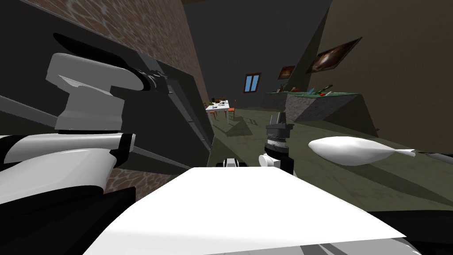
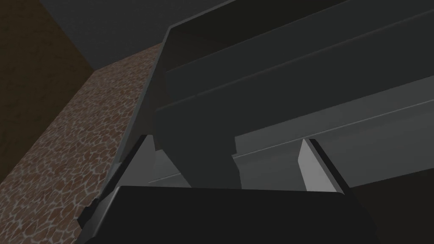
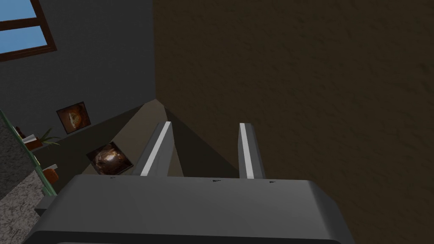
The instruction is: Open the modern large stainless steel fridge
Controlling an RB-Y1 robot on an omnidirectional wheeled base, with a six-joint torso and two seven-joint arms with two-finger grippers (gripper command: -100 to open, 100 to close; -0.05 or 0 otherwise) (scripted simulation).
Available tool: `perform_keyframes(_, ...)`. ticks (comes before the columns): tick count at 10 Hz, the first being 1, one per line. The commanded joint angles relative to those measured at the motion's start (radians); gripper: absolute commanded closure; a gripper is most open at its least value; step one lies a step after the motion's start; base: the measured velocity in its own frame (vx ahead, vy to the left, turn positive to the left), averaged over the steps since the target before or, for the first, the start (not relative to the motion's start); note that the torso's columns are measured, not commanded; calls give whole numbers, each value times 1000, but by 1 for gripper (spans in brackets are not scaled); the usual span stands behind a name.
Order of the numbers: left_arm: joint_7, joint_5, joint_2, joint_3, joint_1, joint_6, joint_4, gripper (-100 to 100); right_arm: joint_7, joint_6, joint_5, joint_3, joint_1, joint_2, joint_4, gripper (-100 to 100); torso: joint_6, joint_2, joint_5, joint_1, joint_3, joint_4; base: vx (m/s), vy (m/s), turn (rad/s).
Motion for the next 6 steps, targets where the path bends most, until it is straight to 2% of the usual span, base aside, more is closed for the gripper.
perform_keyframes(1, 1, -2, 12, -1, -9, 13, 4, -100, 0, 0, 0, 0, 0, 0, 0, 0, -1, 2, 1, -1, 2, 1, 4, 1, -20)
perform_keyframes(2, 4, 1, 23, -3, -17, 26, 3, -100, 0, 0, 0, 0, 0, 0, 0, 0, -1, 4, 1, -2, 4, 1, 115, 21, -43)
perform_keyframes(3, 3, 0, 19, -1, -13, 21, 2, -100, 0, 0, 0, 0, 0, 0, 0, 0, -1, -1, 0, -1, 1, 0, 69, 8, 11)
perform_keyframes(4, 3, 1, 19, -1, -13, 22, 2, 100, 0, 0, 0, 0, 0, 0, 0, 0, 1, -1, 0, 0, -1, -1, 0, 0, 0)
perform_keyframes(5, 1, 35, 9, -7, -23, 27, -33, 100, 0, 0, 0, 0, 0, 0, 0, 0, 0, 1, 1, 0, 1, -1, -71, 27, -58)
perform_keyframes(6, 0, 53, 3, -11, -27, 30, -51, 100, 0, 0, 0, 0, 0, 0, 0, 0, 5, 4, 0, 1, 2, -2, -137, 32, -127)
